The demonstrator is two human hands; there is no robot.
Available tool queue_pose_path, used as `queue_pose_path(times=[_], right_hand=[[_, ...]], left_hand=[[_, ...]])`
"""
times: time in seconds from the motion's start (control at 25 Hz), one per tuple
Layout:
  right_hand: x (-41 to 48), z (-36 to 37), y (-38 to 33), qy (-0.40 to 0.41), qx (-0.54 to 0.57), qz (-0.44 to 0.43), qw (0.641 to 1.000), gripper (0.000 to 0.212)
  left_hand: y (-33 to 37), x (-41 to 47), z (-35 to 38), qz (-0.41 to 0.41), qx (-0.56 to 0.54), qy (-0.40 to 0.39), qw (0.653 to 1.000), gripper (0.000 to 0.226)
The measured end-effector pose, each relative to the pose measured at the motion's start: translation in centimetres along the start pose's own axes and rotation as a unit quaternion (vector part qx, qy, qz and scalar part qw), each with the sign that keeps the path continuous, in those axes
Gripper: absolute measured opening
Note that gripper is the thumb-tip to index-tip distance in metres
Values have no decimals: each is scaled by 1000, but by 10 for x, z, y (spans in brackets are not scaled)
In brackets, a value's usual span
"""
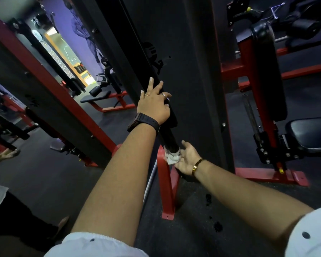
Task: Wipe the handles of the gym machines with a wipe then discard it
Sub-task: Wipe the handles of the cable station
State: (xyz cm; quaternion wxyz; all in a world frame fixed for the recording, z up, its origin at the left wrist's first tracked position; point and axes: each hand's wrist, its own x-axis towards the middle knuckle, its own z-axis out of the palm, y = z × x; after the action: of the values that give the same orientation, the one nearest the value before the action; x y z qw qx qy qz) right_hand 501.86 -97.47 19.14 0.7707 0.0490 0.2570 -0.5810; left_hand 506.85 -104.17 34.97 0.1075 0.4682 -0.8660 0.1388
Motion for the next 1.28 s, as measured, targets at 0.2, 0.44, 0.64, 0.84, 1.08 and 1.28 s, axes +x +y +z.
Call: queue_pose_path(times=[0.2,0.44,0.64,0.84,1.08,1.28], right_hand=[[3,0,-21,45,-45,-28,998,49],[-8,9,-23,47,-144,46,987,50],[-43,34,-47,170,-294,-95,936,29],[-59,76,-39,188,-386,-456,780,33],[-39,94,31,172,-715,-599,315,47],[-27,100,42,303,-574,-726,227,30]], left_hand=[[0,0,1,6,-3,6,1000,38],[-1,-1,1,17,7,16,1000,37],[-13,0,2,89,-26,33,995,36],[-55,3,-4,240,-86,49,966,44],[-106,21,-7,305,81,83,945,60],[-127,24,7,351,166,124,913,67]])
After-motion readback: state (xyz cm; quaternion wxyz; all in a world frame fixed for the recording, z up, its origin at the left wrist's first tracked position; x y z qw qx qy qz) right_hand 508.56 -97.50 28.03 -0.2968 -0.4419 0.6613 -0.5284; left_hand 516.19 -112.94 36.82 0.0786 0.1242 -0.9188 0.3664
